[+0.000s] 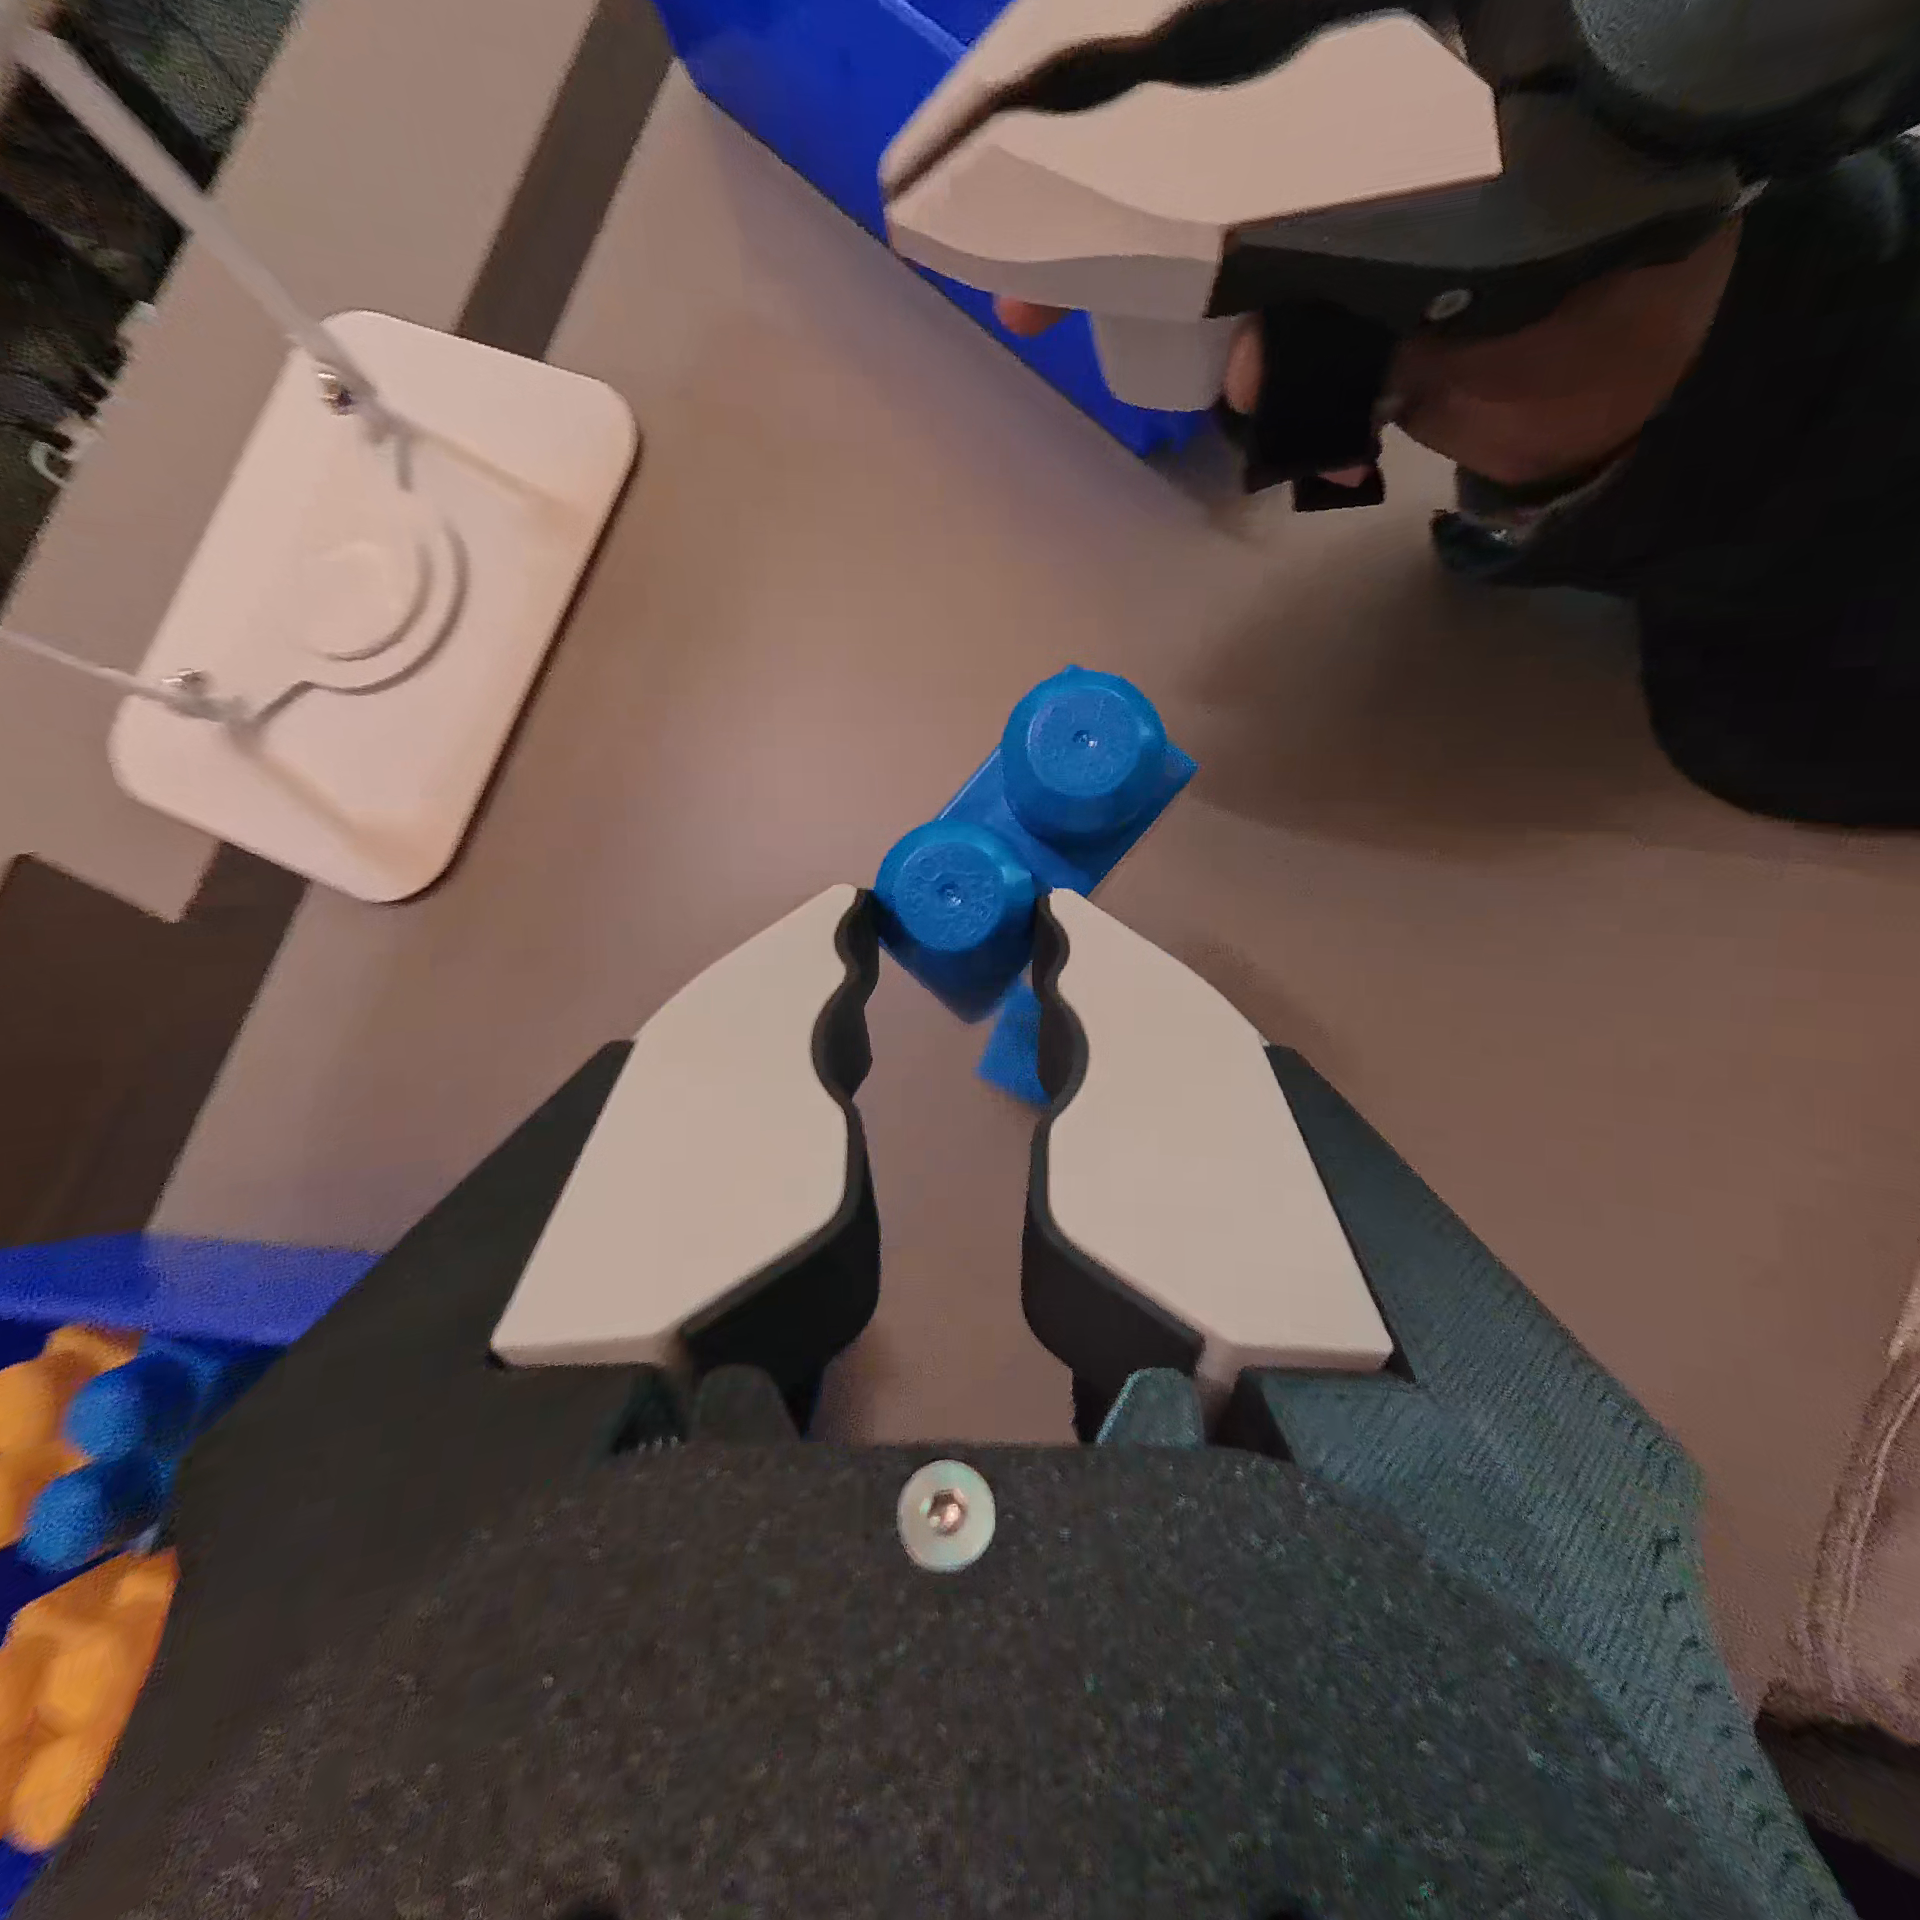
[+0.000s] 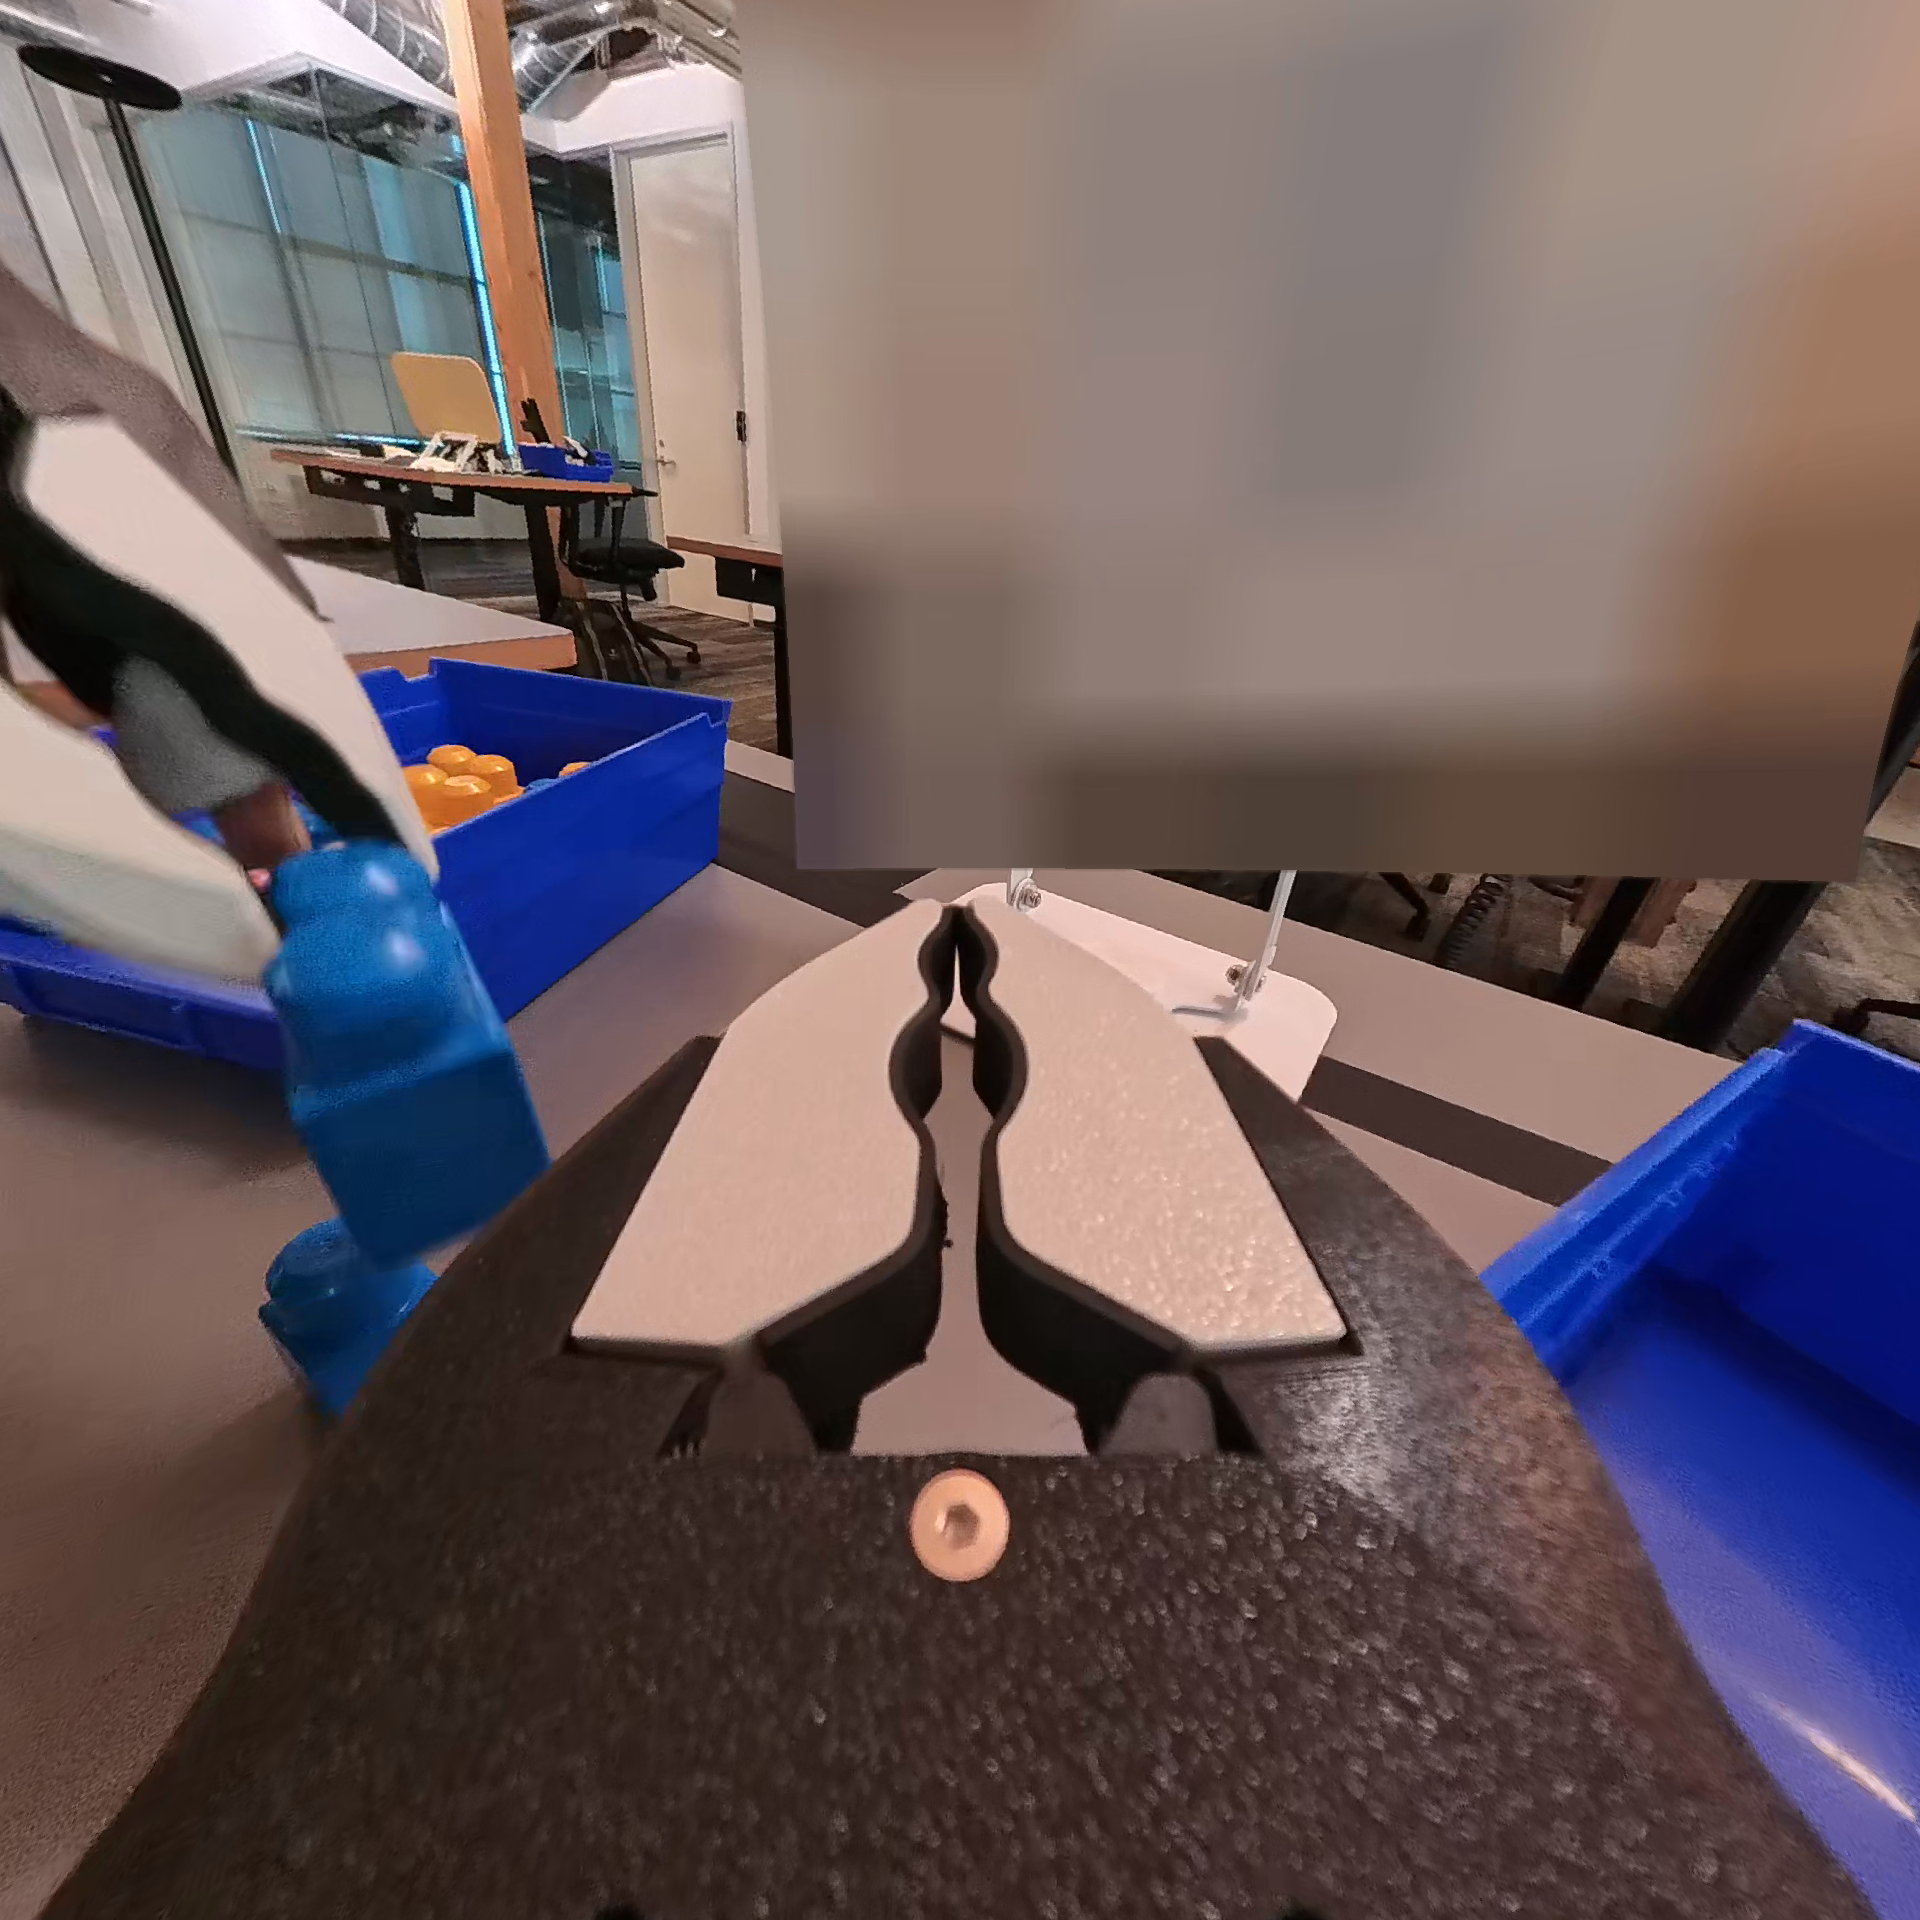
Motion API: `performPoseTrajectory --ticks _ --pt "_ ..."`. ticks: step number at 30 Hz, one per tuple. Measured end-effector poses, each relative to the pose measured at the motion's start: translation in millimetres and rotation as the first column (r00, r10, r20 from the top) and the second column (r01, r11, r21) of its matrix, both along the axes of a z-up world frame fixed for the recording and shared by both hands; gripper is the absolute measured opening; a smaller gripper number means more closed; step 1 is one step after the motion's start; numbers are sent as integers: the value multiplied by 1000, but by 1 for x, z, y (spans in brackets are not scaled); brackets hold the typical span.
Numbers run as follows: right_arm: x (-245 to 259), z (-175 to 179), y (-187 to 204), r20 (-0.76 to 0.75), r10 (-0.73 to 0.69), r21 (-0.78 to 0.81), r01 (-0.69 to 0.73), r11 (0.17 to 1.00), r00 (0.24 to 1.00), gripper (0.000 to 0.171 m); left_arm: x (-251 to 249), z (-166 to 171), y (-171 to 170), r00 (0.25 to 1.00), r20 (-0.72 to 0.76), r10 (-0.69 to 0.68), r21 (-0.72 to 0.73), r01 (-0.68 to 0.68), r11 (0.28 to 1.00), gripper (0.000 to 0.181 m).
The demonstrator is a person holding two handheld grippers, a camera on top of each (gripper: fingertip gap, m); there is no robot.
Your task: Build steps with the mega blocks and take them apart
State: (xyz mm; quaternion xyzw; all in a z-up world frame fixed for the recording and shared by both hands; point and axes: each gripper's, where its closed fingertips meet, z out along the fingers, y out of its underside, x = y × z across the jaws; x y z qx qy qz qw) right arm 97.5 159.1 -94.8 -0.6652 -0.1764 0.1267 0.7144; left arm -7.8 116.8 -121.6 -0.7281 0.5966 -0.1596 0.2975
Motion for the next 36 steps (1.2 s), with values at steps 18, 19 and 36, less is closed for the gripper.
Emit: performPoseTrajectory --ticks 18,19,36 --pt "4 0 0 -3 -15 -4 15 1000 1000 0 39 -77 -35 1000 21 22 -54 -21 998 28" --pt "4 0 0 -2 -14 -7 14 1000 1000 0 38 -78 -35 999 27 21 -52 -20 998 28" --pt "0 -7 1 21 -5 -25 5 1000 1000 0 34 -58 -40 988 142 -52 53 44 998 35"
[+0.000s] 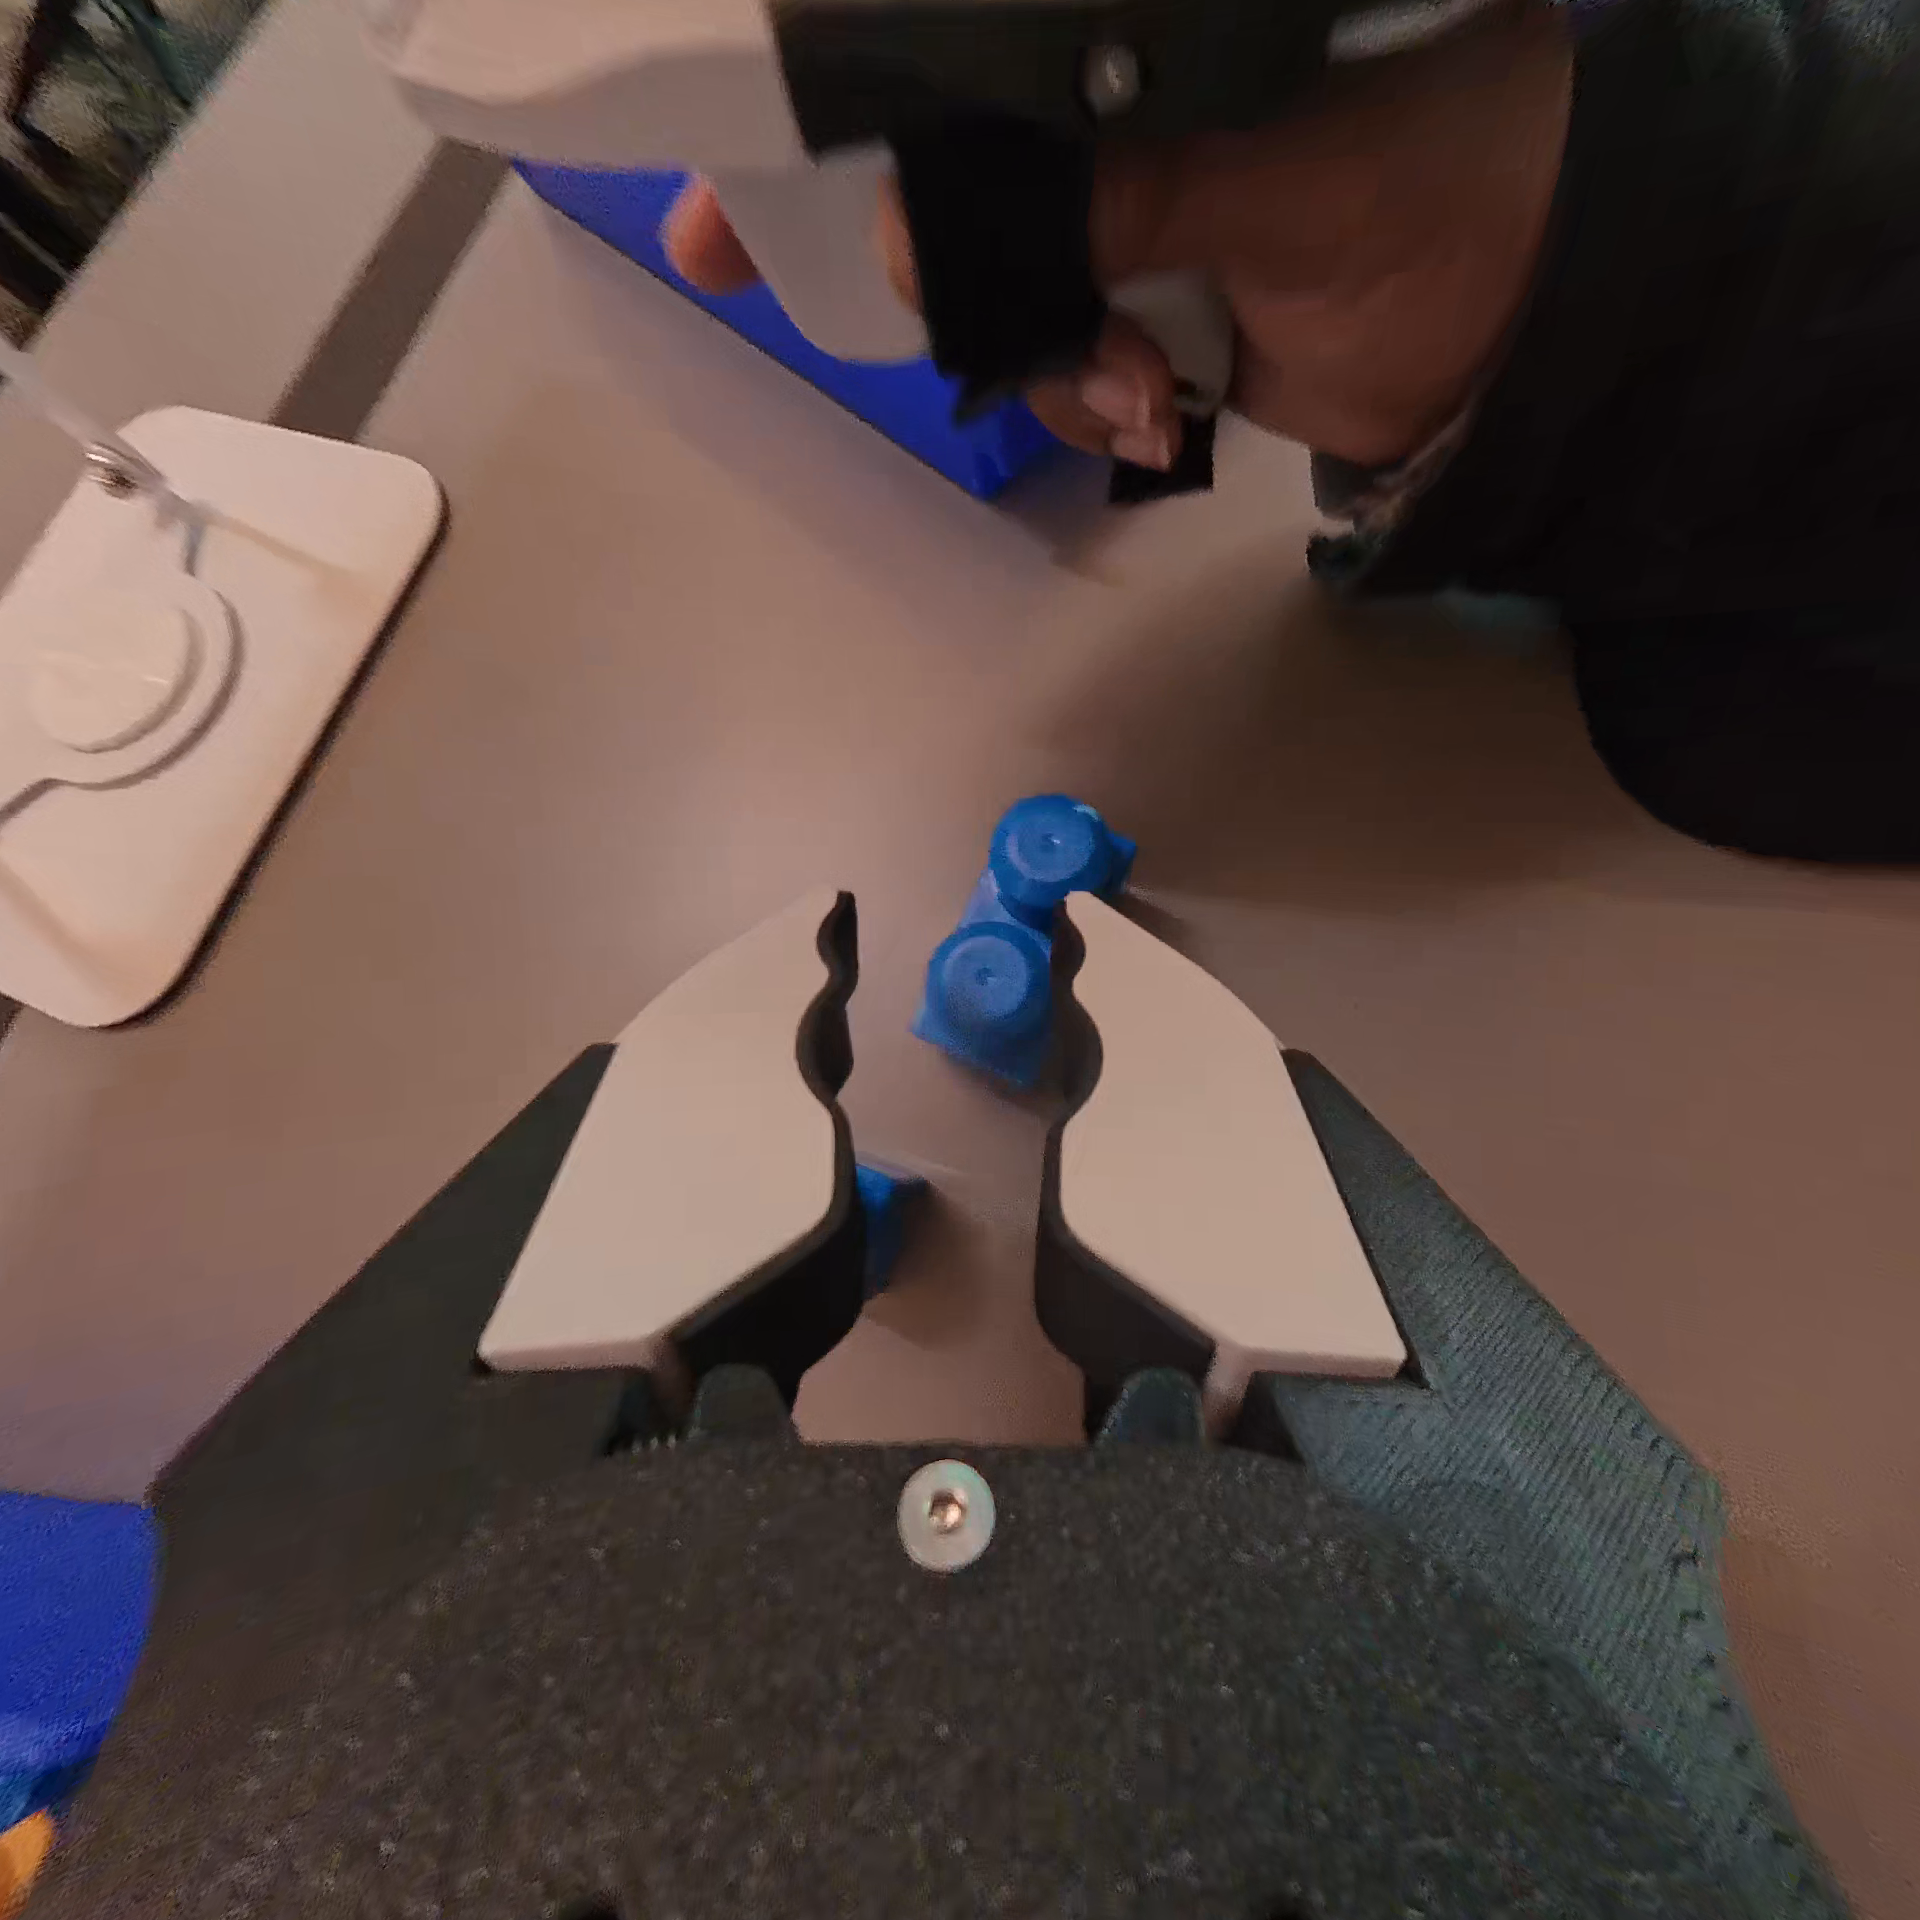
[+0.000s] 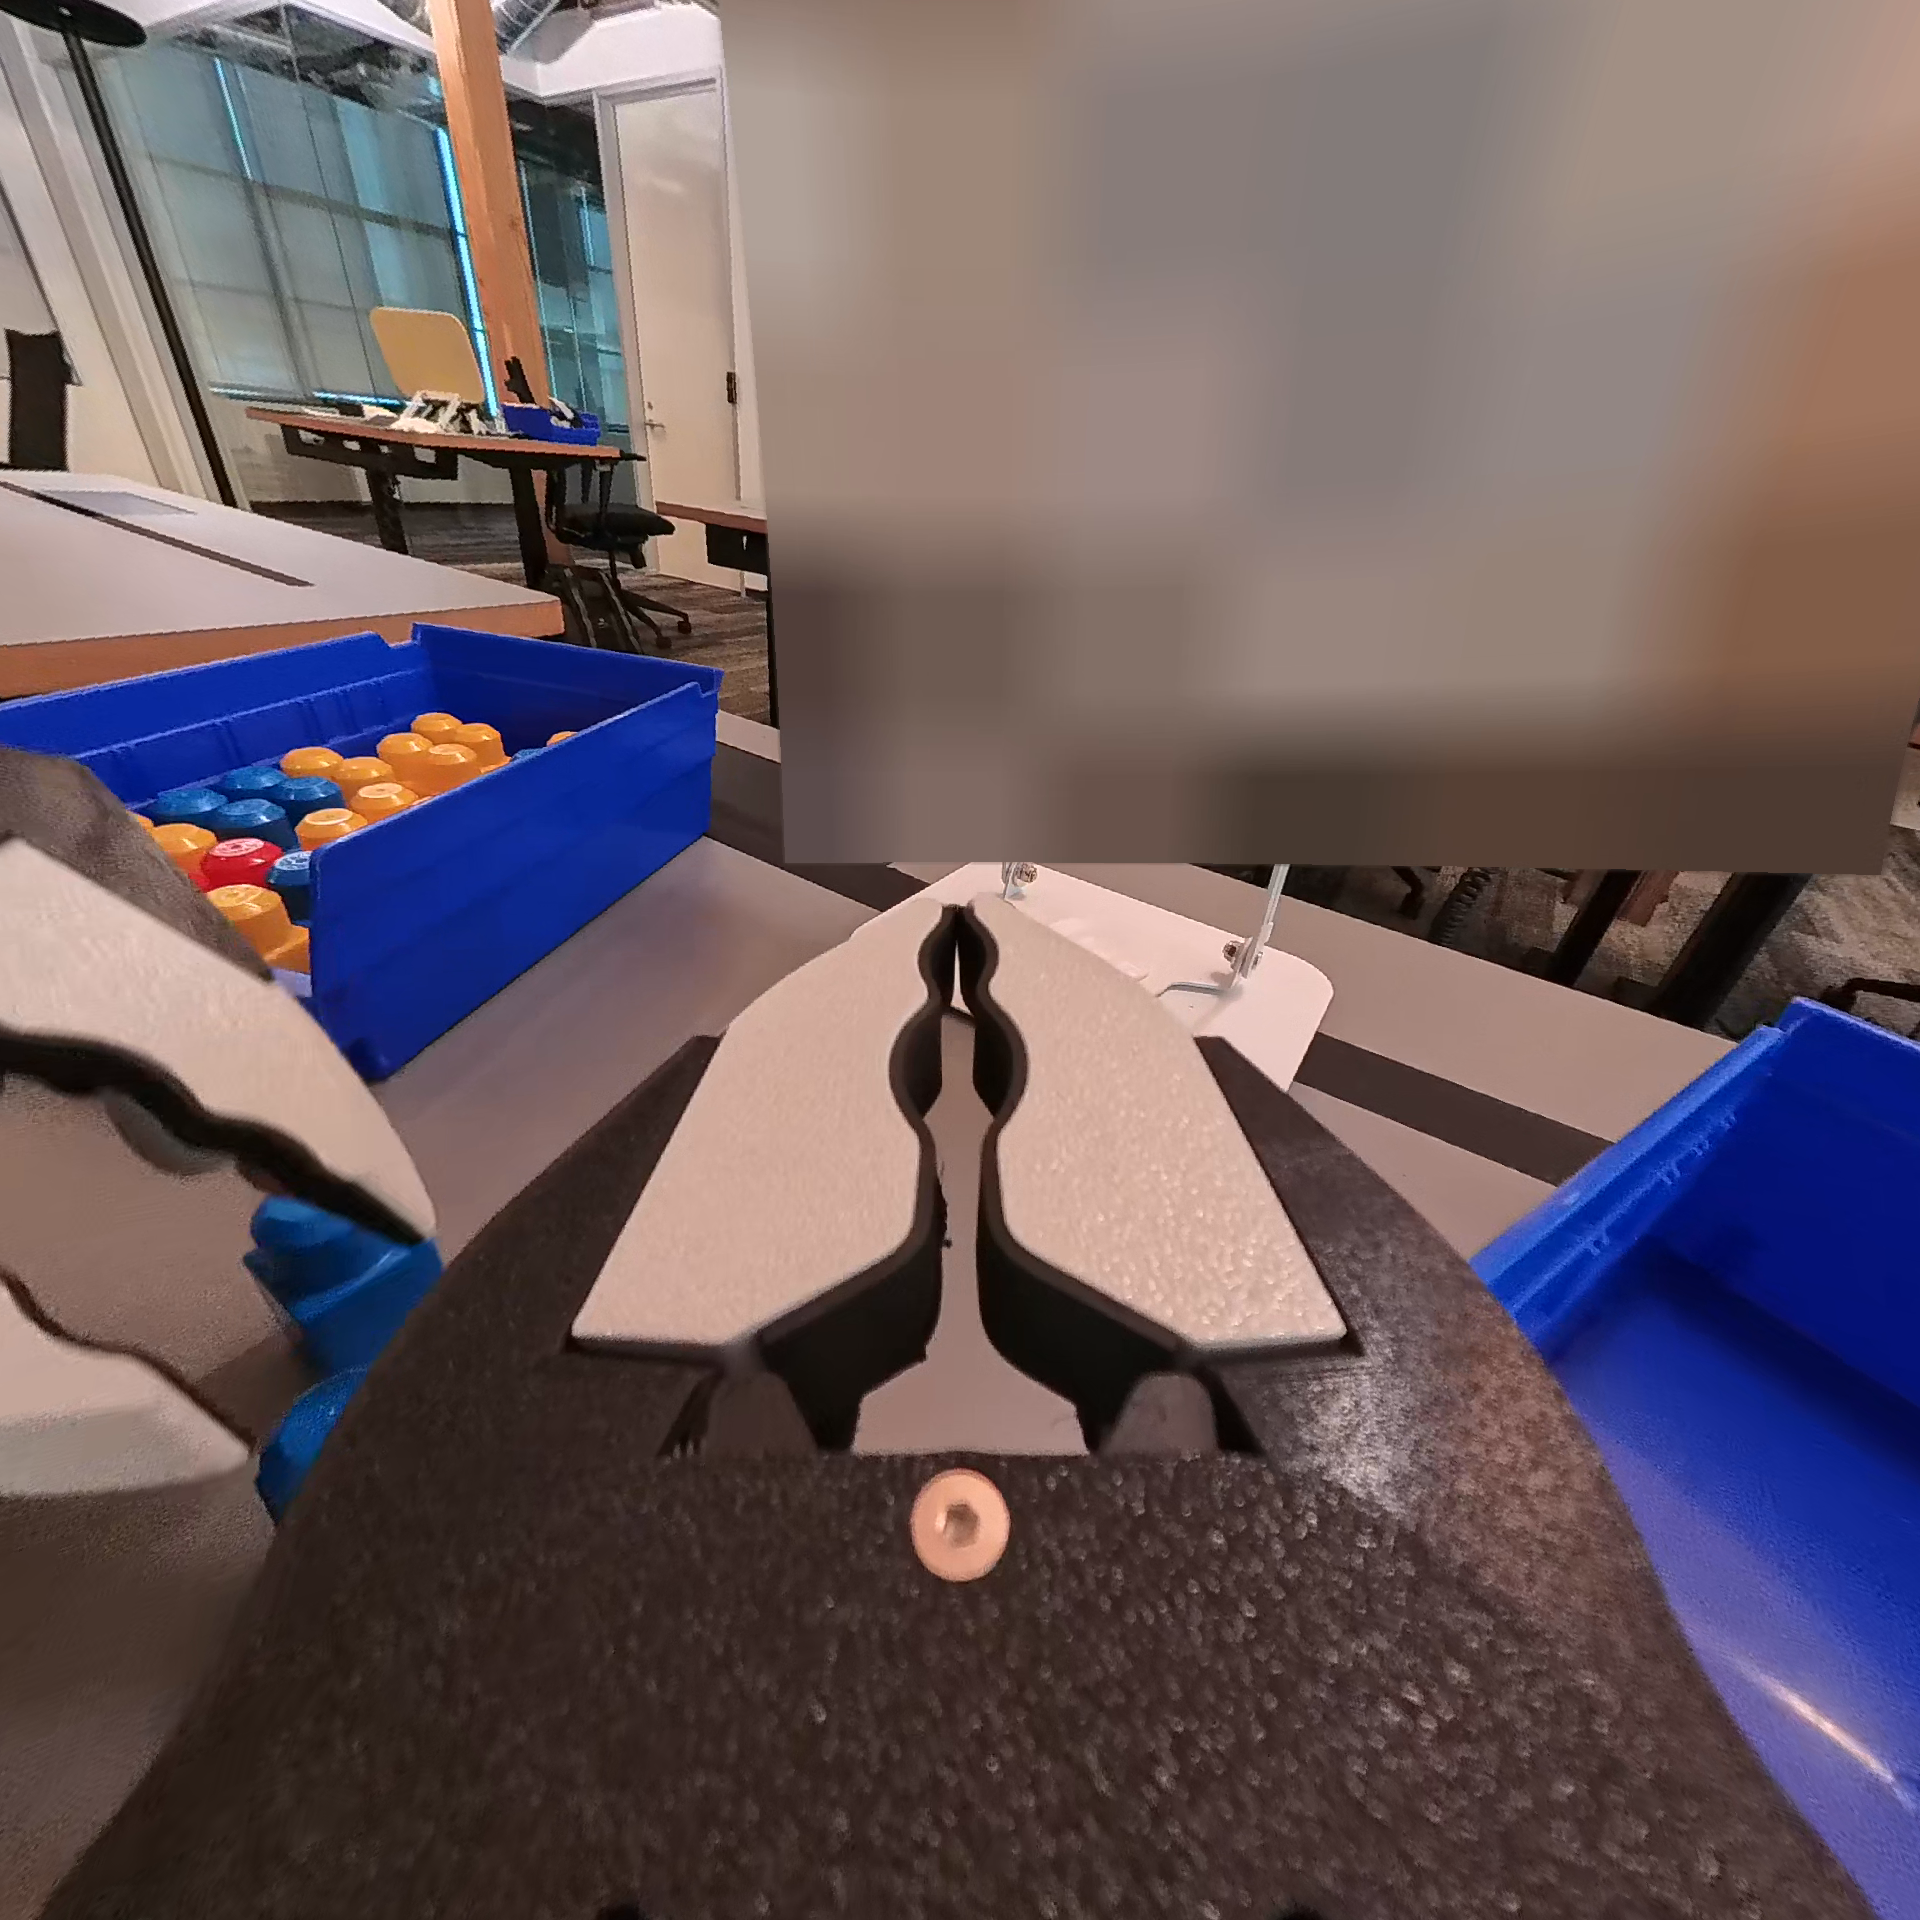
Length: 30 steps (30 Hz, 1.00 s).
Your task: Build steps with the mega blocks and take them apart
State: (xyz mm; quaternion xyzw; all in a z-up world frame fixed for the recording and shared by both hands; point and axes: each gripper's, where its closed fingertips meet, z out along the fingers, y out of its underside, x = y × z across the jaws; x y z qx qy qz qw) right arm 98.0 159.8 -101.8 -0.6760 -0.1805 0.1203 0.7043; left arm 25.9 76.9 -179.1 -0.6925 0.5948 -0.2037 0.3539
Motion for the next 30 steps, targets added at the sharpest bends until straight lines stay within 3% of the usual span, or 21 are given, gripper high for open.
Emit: performPoseTrajectory --ticks 6,14,19,23,27,30 --pt "-2 0 -2 18 16 1 -16 1000 1000 0 -35 17 22 993 64 95 21 -97 995 43" --pt "-6 -4 -2 38 33 -11 -33 999 999 0 -69 -26 20 997 -81 2 -38 -5 999 55" --pt "-25 -12 -9 89 166 -56 -162 985 982 0 -65 -57 20 988 -153 -27 -55 19 998 59" --pt "-46 -22 -27 153 354 -150 -332 931 923 5 -62 -70 24 987 -159 -18 -38 12 999 40" --pt "-55 -42 -55 206 542 -334 -462 822 815 18 -61 -71 25 991 -132 -12 -49 6 999 39" --pt "-54 -67 -78 243 647 -497 -480 723 722 37 -62 -72 26 992 -130 -1 -55 -6 998 38"
